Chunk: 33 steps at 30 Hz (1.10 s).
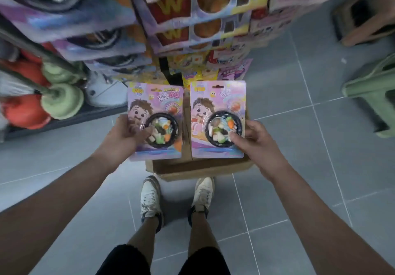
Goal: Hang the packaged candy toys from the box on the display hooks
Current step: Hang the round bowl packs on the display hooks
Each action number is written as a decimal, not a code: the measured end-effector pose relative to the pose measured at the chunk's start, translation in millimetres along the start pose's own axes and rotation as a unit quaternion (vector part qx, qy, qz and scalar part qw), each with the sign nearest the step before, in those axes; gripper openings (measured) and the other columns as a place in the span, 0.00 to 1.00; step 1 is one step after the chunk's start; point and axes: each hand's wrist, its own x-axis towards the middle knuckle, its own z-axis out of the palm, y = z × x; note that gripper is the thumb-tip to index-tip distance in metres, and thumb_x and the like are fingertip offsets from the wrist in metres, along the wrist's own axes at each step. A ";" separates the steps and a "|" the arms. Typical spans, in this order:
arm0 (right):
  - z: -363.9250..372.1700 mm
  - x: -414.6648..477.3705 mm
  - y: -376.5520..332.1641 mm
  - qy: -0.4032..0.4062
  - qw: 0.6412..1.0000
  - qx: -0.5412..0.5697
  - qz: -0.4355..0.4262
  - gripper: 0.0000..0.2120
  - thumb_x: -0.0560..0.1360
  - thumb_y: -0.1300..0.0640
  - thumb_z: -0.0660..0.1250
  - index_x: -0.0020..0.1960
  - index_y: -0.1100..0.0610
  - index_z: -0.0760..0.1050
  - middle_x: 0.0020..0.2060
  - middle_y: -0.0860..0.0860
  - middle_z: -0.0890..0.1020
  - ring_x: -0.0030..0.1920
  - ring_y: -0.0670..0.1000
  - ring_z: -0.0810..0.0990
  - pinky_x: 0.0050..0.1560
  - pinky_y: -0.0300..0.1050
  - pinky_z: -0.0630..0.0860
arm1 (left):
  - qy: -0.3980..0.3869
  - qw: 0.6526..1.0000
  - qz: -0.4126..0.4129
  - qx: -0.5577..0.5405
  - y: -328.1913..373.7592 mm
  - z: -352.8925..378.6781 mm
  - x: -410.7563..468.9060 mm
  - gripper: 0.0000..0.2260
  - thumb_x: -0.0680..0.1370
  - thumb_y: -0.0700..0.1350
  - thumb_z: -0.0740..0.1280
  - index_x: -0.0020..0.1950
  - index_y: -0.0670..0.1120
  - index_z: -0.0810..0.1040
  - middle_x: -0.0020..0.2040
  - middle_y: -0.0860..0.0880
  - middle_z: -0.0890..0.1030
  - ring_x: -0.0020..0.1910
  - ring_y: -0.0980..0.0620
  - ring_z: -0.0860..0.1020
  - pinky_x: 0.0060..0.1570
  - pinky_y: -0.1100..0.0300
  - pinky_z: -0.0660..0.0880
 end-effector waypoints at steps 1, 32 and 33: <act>-4.3 -14.8 -16.0 -0.004 1.000 0.004 -0.003 0.25 0.68 0.47 0.80 0.61 0.49 0.77 0.52 0.50 0.86 0.55 0.49 0.85 0.58 0.49 0.81 | 0.004 1.000 0.013 -0.009 10.0 -8.5 -16.3 0.18 0.78 0.46 0.75 0.63 0.45 0.72 0.55 0.48 0.82 0.54 0.49 0.83 0.57 0.51 0.80; 25.6 -239.9 -291.3 -0.035 0.975 0.029 -0.218 0.26 0.69 0.49 0.78 0.63 0.44 0.73 0.55 0.49 0.84 0.55 0.47 0.84 0.55 0.45 0.80 | 0.010 0.952 0.270 -0.142 199.9 -205.9 -270.5 0.22 0.73 0.51 0.78 0.63 0.49 0.75 0.59 0.49 0.85 0.60 0.51 0.84 0.67 0.43 0.76; 29.9 -239.1 -295.6 -0.032 0.975 0.026 -0.219 0.24 0.70 0.52 0.78 0.63 0.44 0.73 0.55 0.49 0.84 0.54 0.46 0.84 0.52 0.42 0.80 | 0.011 0.951 0.273 -0.142 202.2 -209.7 -269.5 0.21 0.74 0.51 0.78 0.63 0.49 0.75 0.59 0.49 0.85 0.59 0.51 0.84 0.68 0.44 0.76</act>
